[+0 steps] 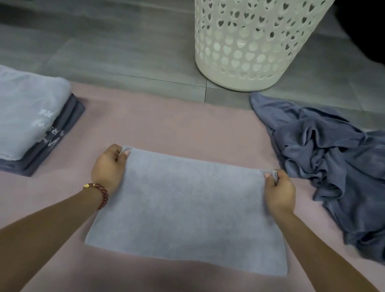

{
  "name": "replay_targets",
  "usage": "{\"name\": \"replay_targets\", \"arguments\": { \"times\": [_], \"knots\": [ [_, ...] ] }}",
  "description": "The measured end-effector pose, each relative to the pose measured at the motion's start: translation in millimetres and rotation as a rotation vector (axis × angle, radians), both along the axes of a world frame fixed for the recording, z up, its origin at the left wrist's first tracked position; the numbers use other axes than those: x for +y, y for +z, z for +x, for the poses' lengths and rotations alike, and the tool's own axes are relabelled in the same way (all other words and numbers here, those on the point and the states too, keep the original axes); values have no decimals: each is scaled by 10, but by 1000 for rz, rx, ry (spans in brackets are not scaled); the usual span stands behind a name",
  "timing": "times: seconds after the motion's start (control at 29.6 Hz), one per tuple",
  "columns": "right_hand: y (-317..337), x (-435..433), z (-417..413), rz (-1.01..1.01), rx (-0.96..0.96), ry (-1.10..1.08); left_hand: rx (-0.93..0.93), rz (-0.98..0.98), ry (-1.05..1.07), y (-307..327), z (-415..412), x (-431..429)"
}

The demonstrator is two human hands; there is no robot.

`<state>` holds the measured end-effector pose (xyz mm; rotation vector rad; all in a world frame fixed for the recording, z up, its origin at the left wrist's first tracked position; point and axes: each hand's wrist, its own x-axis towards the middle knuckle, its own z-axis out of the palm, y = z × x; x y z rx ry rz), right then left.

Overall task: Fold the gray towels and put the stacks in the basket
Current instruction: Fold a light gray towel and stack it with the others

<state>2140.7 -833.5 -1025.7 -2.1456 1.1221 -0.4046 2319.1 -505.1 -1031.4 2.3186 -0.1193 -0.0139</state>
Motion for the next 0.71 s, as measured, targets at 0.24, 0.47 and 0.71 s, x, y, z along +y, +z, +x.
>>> {"name": "replay_targets", "arguments": {
  "times": [0.24, 0.47, 0.71],
  "knots": [
    [-39, -44, 54, 42, 18, -58, 10, 131, -37, -16, 72, -34],
    [145, 26, -59, 183, -123, -118, 141, -99, 55, 103, 7, 12],
    [173, 239, -909, 420, -222, -111, 74, 53, -112, 212, -742, 464]
  ]
}}
